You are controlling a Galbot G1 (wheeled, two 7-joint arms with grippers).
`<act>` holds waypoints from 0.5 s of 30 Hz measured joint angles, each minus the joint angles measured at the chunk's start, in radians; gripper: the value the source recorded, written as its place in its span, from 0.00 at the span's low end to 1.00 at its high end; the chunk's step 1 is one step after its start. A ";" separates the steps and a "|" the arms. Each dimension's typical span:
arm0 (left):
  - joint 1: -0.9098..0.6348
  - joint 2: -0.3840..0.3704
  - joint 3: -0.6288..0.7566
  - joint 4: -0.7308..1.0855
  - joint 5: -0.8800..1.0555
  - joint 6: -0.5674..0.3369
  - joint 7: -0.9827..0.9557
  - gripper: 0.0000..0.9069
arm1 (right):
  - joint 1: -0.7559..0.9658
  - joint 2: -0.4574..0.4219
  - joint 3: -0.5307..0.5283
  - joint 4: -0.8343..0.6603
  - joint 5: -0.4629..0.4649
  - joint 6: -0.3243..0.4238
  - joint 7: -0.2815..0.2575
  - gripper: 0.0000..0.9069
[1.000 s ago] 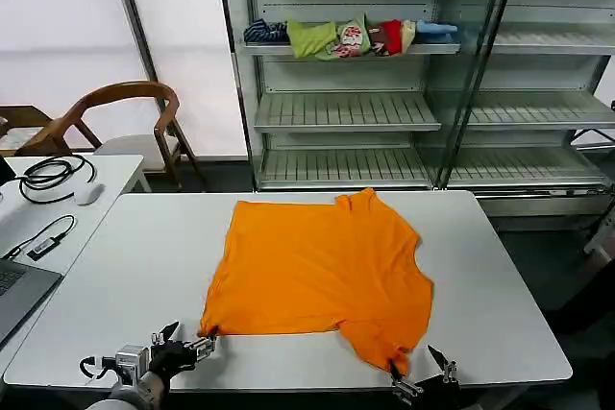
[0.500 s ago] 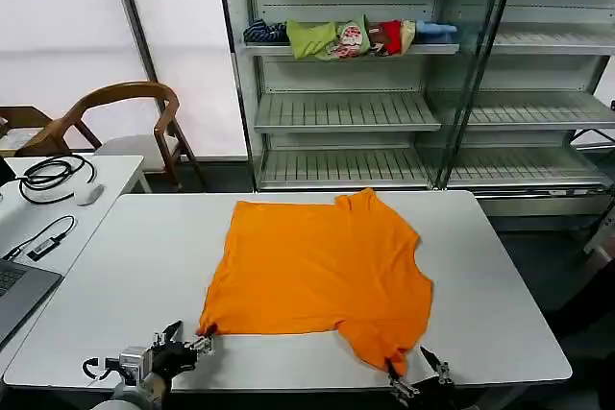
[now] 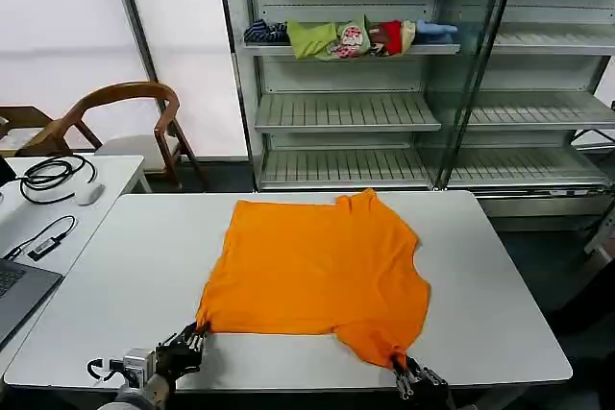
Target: Fold and organize the clothes.
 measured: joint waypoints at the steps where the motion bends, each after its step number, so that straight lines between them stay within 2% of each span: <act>1: 0.000 0.000 0.000 0.000 0.000 -0.001 0.002 0.03 | 0.003 0.000 0.002 0.003 0.002 0.001 -0.001 0.00; 15: -0.036 0.010 -0.023 0.000 -0.038 -0.033 0.037 0.03 | 0.106 -0.008 0.035 0.015 0.051 -0.018 0.012 0.00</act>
